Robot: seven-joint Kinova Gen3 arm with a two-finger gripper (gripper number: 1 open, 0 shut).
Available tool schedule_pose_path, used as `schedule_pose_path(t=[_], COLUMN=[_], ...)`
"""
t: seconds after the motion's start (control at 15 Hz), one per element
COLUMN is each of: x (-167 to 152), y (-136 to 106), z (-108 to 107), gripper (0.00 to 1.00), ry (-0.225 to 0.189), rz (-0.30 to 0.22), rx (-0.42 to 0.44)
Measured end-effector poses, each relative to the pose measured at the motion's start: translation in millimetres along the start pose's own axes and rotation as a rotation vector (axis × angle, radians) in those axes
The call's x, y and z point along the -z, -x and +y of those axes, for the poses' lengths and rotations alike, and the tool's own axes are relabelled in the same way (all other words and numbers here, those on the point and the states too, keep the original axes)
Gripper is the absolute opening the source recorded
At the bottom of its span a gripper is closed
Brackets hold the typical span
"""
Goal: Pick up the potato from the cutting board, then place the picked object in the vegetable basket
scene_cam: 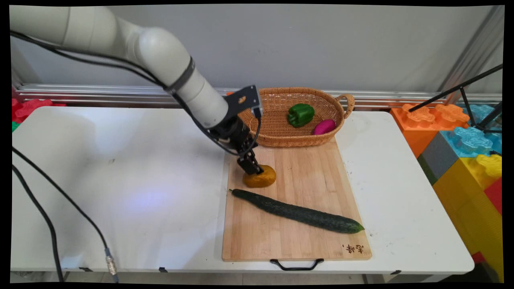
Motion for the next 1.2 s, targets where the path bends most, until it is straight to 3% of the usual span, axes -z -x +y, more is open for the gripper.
schedule_pose_path(t=[0.47, 0.87, 0.93, 1.2], x=[-39.8, -52.8, -53.1, -46.6], y=[15.9, 16.8, 16.0, 10.2], z=[7.8, 8.2, 7.4, 6.4], gripper=[1.0, 1.0, 0.0, 0.0], ry=[0.028, 0.031, 0.028, 0.02], rz=[-0.011, -0.003, 0.0, 0.01], rx=[0.009, 0.008, 0.004, 0.001])
